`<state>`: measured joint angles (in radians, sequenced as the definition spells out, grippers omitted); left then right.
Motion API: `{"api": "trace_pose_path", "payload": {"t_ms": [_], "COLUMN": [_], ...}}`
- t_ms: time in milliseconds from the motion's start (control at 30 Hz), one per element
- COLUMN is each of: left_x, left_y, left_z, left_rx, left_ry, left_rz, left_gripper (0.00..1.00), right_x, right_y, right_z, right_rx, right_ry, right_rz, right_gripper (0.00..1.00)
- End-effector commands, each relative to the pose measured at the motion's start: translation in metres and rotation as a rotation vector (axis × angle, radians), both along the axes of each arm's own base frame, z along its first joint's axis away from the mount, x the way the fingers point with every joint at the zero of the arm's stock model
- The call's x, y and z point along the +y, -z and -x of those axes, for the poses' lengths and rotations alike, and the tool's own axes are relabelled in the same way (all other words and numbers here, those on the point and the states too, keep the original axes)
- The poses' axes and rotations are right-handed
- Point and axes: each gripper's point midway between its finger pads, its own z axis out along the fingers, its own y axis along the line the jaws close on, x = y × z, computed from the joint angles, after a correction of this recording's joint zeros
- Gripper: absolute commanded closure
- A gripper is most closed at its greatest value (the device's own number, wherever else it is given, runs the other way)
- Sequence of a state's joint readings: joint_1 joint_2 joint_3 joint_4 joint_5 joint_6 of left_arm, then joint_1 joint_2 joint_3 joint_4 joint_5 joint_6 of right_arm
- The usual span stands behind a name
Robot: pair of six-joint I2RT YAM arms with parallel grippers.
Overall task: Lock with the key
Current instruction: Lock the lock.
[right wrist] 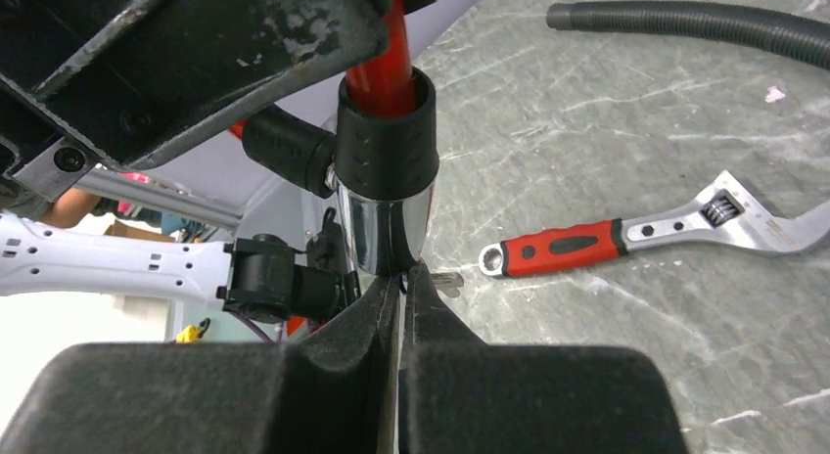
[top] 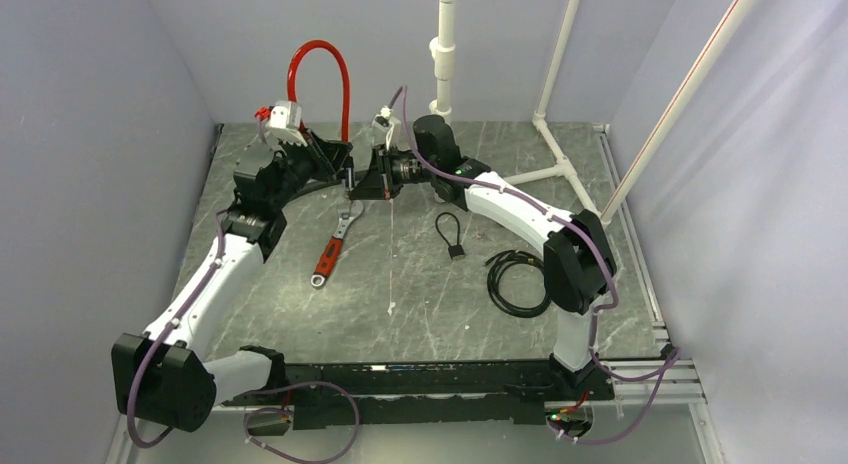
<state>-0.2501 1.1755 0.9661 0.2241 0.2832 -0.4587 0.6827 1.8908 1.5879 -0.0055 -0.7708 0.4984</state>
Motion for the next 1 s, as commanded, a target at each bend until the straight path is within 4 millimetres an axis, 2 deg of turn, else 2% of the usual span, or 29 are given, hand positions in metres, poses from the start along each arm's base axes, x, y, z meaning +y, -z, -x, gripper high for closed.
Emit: {"api": "trace_pose_path", "payload": {"t_ms": [0,200,367,433,500,567,633,767,867,967], "left_x": [-0.014,-0.022,-0.023,-0.024,-0.023,-0.023,-0.022,-0.023,-0.02,-0.016], "left_y": [-0.043,-0.071,-0.078,-0.079,-0.08,-0.082,-0.082,-0.084,-0.081,-0.077], "left_z": [0.033,0.052,0.063,0.067,0.067,0.068,0.067,0.069,0.068,0.068], "left_rx": [-0.177,-0.329,-0.412,-0.42,-0.416,-0.419,-0.419,-0.466,-0.479,-0.497], "left_ry": [0.147,0.252,0.301,0.313,0.311,0.308,0.305,0.315,0.311,0.3], "left_rz": [-0.085,-0.215,-0.327,-0.334,-0.335,-0.335,-0.335,-0.373,-0.418,-0.469], "left_gripper": [1.0,1.0,1.0,1.0,1.0,1.0,1.0,1.0,1.0,1.0], "right_x": [0.004,0.018,0.02,0.02,0.017,0.015,0.01,-0.001,-0.015,-0.03], "right_y": [-0.061,-0.1,-0.114,-0.115,-0.118,-0.116,-0.111,-0.094,-0.08,-0.082], "right_z": [-0.022,-0.02,-0.017,-0.018,-0.017,-0.015,-0.01,-0.002,-0.003,-0.008], "right_rx": [-0.184,-0.234,-0.278,-0.284,-0.291,-0.283,-0.267,-0.237,-0.21,-0.184], "right_ry": [0.04,-0.018,-0.049,-0.048,-0.044,-0.041,-0.045,-0.049,-0.015,0.046], "right_rz": [-0.186,-0.375,-0.416,-0.411,-0.404,-0.387,-0.372,-0.309,-0.257,-0.24], "right_gripper": [1.0,1.0,1.0,0.88,0.8,0.74,0.72,0.56,0.48,0.42]}}
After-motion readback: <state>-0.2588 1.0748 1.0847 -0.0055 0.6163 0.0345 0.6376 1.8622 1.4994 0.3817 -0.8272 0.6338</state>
